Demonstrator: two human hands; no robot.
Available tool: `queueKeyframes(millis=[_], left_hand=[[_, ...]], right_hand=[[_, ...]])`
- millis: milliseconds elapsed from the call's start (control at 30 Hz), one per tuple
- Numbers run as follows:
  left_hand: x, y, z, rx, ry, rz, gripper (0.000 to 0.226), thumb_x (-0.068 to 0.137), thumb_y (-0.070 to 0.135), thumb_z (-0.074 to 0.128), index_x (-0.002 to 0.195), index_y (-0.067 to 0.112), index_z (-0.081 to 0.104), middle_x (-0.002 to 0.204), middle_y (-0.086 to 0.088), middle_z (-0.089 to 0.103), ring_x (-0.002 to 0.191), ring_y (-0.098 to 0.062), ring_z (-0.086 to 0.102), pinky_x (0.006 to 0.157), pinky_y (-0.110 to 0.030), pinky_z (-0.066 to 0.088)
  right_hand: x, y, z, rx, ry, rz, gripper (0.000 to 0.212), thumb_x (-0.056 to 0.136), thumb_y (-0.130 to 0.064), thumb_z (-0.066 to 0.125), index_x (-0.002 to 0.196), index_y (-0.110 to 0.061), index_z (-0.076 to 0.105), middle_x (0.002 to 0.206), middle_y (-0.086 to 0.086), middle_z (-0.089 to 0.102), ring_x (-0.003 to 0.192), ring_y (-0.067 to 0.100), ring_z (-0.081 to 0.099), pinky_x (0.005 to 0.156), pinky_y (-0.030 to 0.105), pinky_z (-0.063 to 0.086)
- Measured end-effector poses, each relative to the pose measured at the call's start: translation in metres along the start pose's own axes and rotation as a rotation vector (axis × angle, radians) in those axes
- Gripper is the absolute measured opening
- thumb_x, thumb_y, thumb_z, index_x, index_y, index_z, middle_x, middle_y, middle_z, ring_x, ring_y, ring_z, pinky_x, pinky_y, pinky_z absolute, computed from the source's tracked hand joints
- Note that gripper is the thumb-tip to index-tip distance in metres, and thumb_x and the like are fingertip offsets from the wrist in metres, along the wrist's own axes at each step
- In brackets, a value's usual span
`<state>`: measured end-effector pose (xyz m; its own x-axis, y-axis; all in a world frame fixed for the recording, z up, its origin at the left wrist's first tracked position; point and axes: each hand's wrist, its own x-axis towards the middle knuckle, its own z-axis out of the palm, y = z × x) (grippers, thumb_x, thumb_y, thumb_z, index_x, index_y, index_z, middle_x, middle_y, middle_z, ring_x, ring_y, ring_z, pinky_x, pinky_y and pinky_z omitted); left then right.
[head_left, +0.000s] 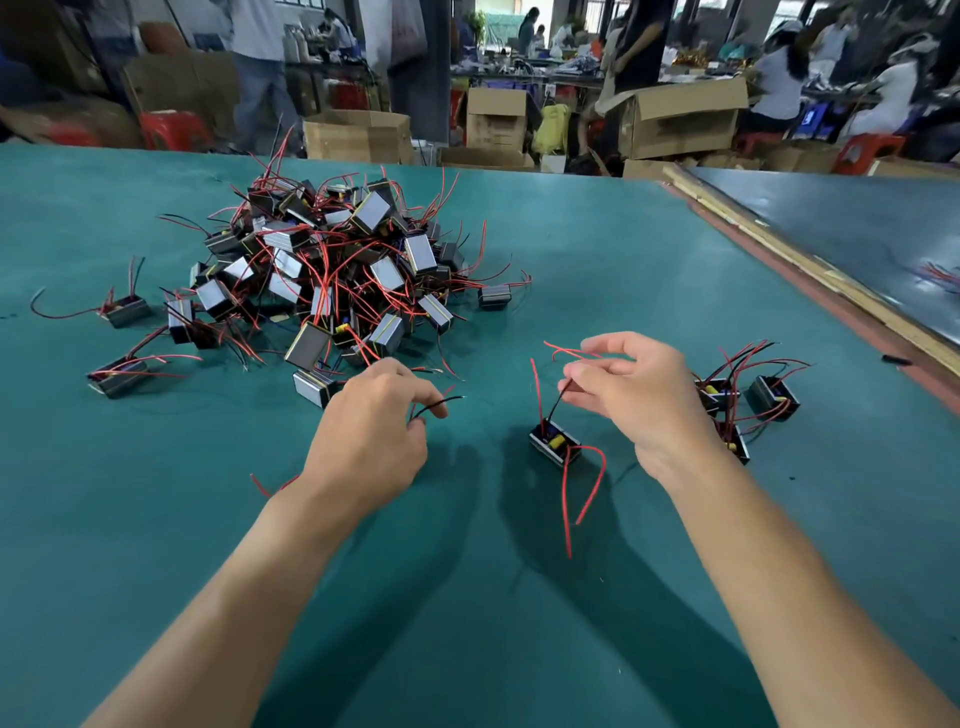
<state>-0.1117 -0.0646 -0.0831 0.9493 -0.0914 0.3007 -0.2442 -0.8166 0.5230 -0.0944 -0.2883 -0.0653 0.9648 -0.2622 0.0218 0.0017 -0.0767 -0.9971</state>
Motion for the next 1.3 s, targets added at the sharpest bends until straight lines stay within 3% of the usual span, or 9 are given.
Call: queueKeyframes(millis=[100, 200, 300, 400, 600, 800, 900, 1133, 1300], left_hand=[[0.0, 0.001, -0.002, 0.005, 0.037, -0.002, 0.029, 0.079, -0.002, 0.059, 0.086, 0.023, 0.073, 0.095, 0.005, 0.054, 0.066, -0.021, 0.049, 0.07, -0.035, 0.045], [-0.002, 0.005, -0.004, -0.023, 0.027, 0.019, 0.032, 0.072, -0.004, 0.058, 0.083, 0.023, 0.073, 0.077, 0.012, 0.055, 0.06, -0.01, 0.047, 0.062, -0.03, 0.042], [-0.003, 0.006, -0.003, -0.014, -0.015, 0.029, 0.036, 0.071, -0.006, 0.056, 0.088, 0.021, 0.075, 0.089, 0.004, 0.065, 0.066, -0.017, 0.045, 0.068, -0.033, 0.047], [-0.003, 0.006, -0.003, -0.005, -0.023, 0.024, 0.038, 0.072, -0.008, 0.055, 0.089, 0.021, 0.075, 0.095, 0.003, 0.062, 0.073, -0.02, 0.046, 0.072, -0.034, 0.047], [-0.001, 0.008, -0.006, -0.008, -0.057, 0.026, 0.037, 0.068, -0.008, 0.055, 0.074, 0.024, 0.073, 0.067, 0.006, 0.052, 0.068, -0.02, 0.051, 0.064, -0.036, 0.047], [-0.004, 0.009, -0.002, -0.002, -0.065, 0.042, 0.006, 0.08, 0.025, 0.069, 0.077, 0.029, 0.072, 0.071, 0.01, 0.053, 0.071, -0.016, 0.051, 0.067, -0.031, 0.044], [-0.004, 0.01, 0.0, -0.015, -0.057, 0.041, 0.013, 0.083, 0.04, 0.07, 0.076, 0.028, 0.071, 0.071, 0.009, 0.054, 0.071, -0.016, 0.052, 0.067, -0.032, 0.044], [-0.003, 0.008, 0.001, -0.033, -0.037, 0.058, 0.019, 0.086, 0.039, 0.069, 0.074, 0.023, 0.071, 0.073, 0.007, 0.059, 0.067, -0.013, 0.052, 0.068, -0.032, 0.045], [-0.002, 0.006, 0.002, -0.031, -0.042, 0.053, 0.026, 0.085, 0.047, 0.067, 0.072, 0.025, 0.071, 0.07, 0.007, 0.059, 0.068, -0.01, 0.053, 0.064, -0.029, 0.042]], right_hand=[[-0.003, 0.0, 0.002, -0.057, -0.091, 0.038, 0.012, 0.091, 0.003, 0.061, 0.087, -0.006, 0.068, 0.07, 0.005, 0.074, 0.06, 0.011, 0.069, 0.061, 0.023, 0.06], [-0.008, -0.001, 0.004, -0.102, -0.2, 0.034, 0.018, 0.093, -0.001, 0.06, 0.079, -0.007, 0.07, 0.067, 0.001, 0.074, 0.058, 0.01, 0.068, 0.059, 0.023, 0.059], [-0.013, -0.003, 0.007, -0.111, -0.305, 0.034, 0.018, 0.094, -0.002, 0.061, 0.078, -0.006, 0.068, 0.065, 0.003, 0.072, 0.056, 0.012, 0.065, 0.056, 0.024, 0.057], [-0.017, -0.005, 0.009, -0.151, -0.416, 0.033, 0.019, 0.094, -0.003, 0.06, 0.076, -0.004, 0.066, 0.062, 0.004, 0.069, 0.053, 0.012, 0.063, 0.052, 0.022, 0.054], [-0.02, -0.003, 0.011, -0.218, -0.447, -0.008, 0.018, 0.096, -0.005, 0.061, 0.079, -0.006, 0.068, 0.063, 0.0, 0.07, 0.056, 0.011, 0.064, 0.053, 0.021, 0.053], [-0.021, -0.004, 0.009, -0.22, -0.488, -0.026, 0.014, 0.093, -0.002, 0.063, 0.082, -0.006, 0.07, 0.064, 0.001, 0.071, 0.057, 0.013, 0.064, 0.056, 0.02, 0.053], [-0.022, -0.003, 0.011, -0.252, -0.485, -0.062, 0.017, 0.091, -0.003, 0.064, 0.076, -0.007, 0.068, 0.061, 0.002, 0.069, 0.052, 0.013, 0.061, 0.054, 0.021, 0.052], [-0.021, 0.002, 0.013, -0.392, -0.475, -0.13, 0.026, 0.09, -0.011, 0.063, 0.064, -0.013, 0.066, 0.054, 0.001, 0.065, 0.047, 0.014, 0.056, 0.054, 0.027, 0.048], [-0.022, 0.0, 0.014, -0.346, -0.552, -0.087, 0.026, 0.092, -0.008, 0.061, 0.066, -0.008, 0.065, 0.053, 0.004, 0.063, 0.048, 0.015, 0.053, 0.05, 0.021, 0.044]])
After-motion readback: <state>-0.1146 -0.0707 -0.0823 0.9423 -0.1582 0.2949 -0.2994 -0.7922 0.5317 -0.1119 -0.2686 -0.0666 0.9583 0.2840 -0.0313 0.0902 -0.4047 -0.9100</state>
